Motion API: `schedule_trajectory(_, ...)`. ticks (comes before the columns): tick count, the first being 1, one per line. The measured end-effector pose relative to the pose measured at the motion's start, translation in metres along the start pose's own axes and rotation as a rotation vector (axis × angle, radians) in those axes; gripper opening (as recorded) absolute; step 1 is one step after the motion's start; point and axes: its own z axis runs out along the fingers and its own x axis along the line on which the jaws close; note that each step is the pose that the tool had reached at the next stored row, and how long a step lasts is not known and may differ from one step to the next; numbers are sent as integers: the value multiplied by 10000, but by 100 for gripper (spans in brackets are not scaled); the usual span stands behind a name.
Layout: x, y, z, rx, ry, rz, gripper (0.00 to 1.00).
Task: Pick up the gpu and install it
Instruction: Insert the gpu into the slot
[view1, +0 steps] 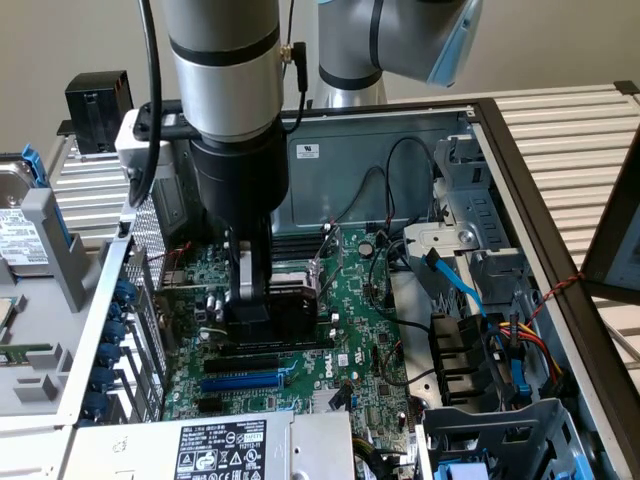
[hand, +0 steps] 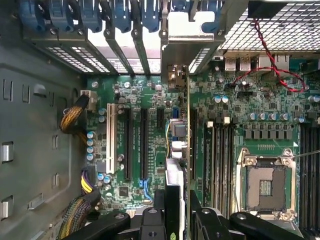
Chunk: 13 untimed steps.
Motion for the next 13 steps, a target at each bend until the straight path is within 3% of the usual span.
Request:
schedule_trajectory(3,-1,3,19,161,-11,1,28)
schedule_trajectory(4,-2,5,31,185,-12,1,28)
schedule_trajectory(8,-2,9,40,190,-9,1,28)
schedule_trajectory(13,-35,54,63,396,-20,2,28)
